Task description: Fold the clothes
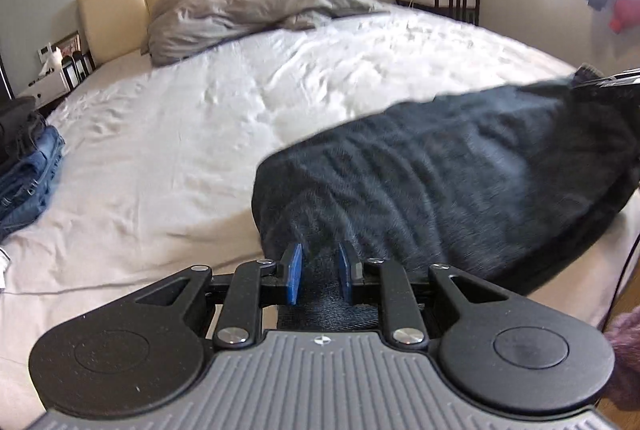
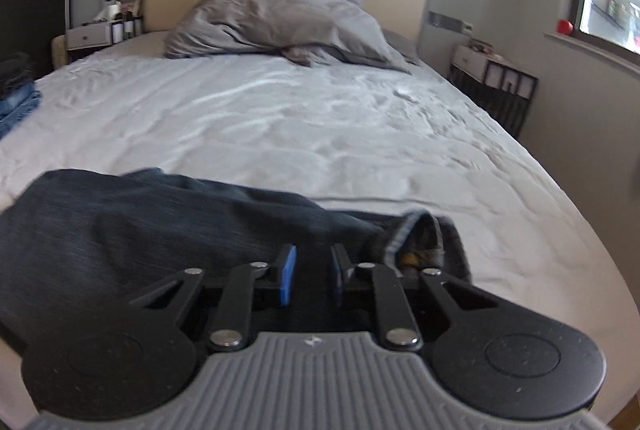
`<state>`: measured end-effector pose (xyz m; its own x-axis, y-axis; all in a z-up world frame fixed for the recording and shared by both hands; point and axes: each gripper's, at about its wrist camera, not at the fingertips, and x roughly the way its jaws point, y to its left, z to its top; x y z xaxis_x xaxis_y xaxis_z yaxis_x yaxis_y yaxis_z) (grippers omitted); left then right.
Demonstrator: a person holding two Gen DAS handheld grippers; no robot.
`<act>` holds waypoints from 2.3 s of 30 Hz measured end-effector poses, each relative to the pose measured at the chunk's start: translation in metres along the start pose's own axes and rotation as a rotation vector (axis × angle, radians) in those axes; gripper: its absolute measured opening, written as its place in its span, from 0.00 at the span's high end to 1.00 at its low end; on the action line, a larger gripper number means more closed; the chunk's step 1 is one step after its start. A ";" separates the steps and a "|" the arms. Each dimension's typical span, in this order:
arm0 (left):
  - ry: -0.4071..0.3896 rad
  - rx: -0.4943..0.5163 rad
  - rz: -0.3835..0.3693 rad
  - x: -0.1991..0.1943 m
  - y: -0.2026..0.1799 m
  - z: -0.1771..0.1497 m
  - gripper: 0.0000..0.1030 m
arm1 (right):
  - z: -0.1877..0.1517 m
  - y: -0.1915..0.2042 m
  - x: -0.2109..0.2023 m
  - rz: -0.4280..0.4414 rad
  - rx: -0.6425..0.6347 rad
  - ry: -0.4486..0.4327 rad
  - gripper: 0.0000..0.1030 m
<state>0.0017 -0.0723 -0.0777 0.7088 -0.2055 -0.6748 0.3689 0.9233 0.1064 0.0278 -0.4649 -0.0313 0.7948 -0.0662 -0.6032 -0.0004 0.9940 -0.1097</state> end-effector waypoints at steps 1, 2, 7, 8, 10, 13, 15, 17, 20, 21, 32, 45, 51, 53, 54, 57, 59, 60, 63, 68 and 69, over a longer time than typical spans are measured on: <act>0.004 0.006 -0.001 0.003 -0.002 -0.002 0.83 | -0.003 -0.008 0.004 -0.017 0.004 0.006 0.87; 0.008 0.012 -0.002 0.006 -0.004 -0.004 0.83 | -0.006 -0.015 0.007 -0.042 0.004 0.007 0.89; 0.047 0.024 -0.006 0.028 -0.012 -0.008 0.83 | -0.015 -0.043 0.028 0.003 0.013 0.017 0.98; 0.060 0.020 -0.003 0.032 -0.013 -0.008 0.83 | -0.015 -0.046 0.033 0.005 0.020 0.017 1.00; 0.074 0.020 0.008 0.037 -0.017 -0.008 0.83 | -0.012 -0.060 0.040 0.024 0.105 0.025 1.00; 0.080 0.017 0.026 0.041 -0.021 -0.009 0.83 | -0.011 -0.088 0.049 0.046 0.280 0.046 1.00; 0.079 0.004 0.032 0.040 -0.022 -0.010 0.83 | -0.010 -0.099 0.051 0.047 0.359 0.049 1.00; 0.080 -0.011 0.032 0.038 -0.020 -0.010 0.83 | -0.007 -0.098 0.049 0.049 0.360 0.048 1.00; 0.082 -0.034 0.026 0.034 -0.016 -0.010 0.83 | -0.001 -0.090 0.039 0.029 0.311 0.006 0.96; 0.081 -0.041 0.024 0.032 -0.015 -0.010 0.83 | 0.000 -0.094 0.037 0.031 0.338 -0.009 0.95; 0.068 -0.040 0.042 0.028 -0.015 -0.010 0.82 | -0.005 -0.090 0.056 0.092 0.281 0.052 0.98; 0.016 -0.288 0.056 0.018 0.039 0.005 0.47 | 0.005 -0.051 0.043 -0.047 0.024 0.062 0.92; 0.043 -0.441 0.005 0.041 0.074 0.012 0.46 | 0.019 -0.013 0.023 0.091 -0.042 -0.030 0.58; 0.000 -0.437 0.012 0.043 0.077 0.021 0.49 | 0.020 0.003 0.025 0.133 -0.071 -0.033 0.55; -0.033 -0.438 0.000 0.042 0.078 0.025 0.50 | 0.020 0.011 0.026 0.152 -0.084 -0.030 0.55; -0.082 -0.441 -0.043 0.046 0.073 0.041 0.69 | 0.017 0.028 0.034 0.200 -0.104 -0.006 0.57; -0.075 -0.425 -0.068 0.057 0.067 0.048 0.71 | 0.012 0.040 0.042 0.204 -0.139 0.016 0.57; -0.066 -0.415 -0.075 0.063 0.062 0.050 0.72 | 0.010 0.044 0.046 0.192 -0.161 0.024 0.57; -0.036 -0.380 -0.051 0.084 0.051 0.050 0.72 | 0.008 0.048 0.057 0.186 -0.188 0.051 0.55; 0.048 -0.356 -0.042 0.116 0.048 0.046 0.72 | 0.008 0.050 0.074 0.182 -0.198 0.110 0.55; 0.055 -0.354 -0.039 0.120 0.048 0.046 0.72 | 0.008 0.053 0.077 0.173 -0.203 0.119 0.55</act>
<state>0.1318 -0.0676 -0.1200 0.6616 -0.2336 -0.7125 0.1567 0.9723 -0.1734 0.0940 -0.4167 -0.0777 0.6954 0.0815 -0.7140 -0.2611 0.9543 -0.1454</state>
